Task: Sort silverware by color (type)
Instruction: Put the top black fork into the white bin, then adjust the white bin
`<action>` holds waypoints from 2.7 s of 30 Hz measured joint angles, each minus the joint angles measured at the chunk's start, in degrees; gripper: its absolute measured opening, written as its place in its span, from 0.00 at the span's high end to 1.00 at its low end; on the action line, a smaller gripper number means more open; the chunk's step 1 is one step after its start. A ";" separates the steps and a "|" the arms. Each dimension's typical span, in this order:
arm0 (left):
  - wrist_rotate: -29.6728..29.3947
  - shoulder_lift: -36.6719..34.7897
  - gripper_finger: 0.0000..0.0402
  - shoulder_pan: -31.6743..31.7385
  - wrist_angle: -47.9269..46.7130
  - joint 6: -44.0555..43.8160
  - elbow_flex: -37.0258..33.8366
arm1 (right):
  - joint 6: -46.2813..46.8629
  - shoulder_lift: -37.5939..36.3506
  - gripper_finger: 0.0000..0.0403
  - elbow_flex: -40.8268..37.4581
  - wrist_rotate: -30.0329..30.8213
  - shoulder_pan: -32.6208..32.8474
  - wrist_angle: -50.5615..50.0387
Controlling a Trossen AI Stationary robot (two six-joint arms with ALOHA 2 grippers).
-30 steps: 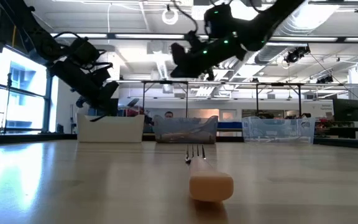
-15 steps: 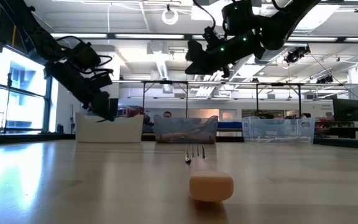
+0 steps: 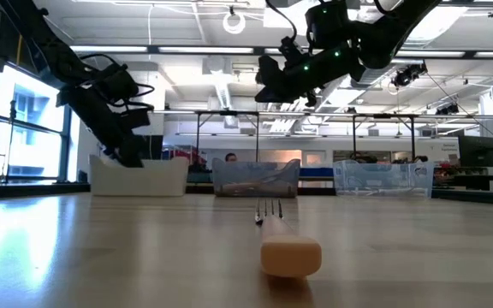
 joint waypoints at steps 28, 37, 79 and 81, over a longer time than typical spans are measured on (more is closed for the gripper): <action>0.50 4.16 0.98 1.20 4.87 2.02 6.62 | -2.05 0.00 1.00 0.02 -0.04 0.00 -2.36; 0.34 12.81 1.00 3.25 7.54 3.12 10.78 | -2.09 0.00 1.00 0.02 -0.22 -0.02 -2.62; -20.16 4.46 1.00 -10.40 -43.49 -13.75 16.85 | -3.80 0.00 1.00 0.04 -0.15 -0.02 -6.54; -21.08 4.44 1.00 -9.31 -42.96 -14.28 16.81 | -3.82 0.00 1.00 0.04 -0.15 0.00 -6.54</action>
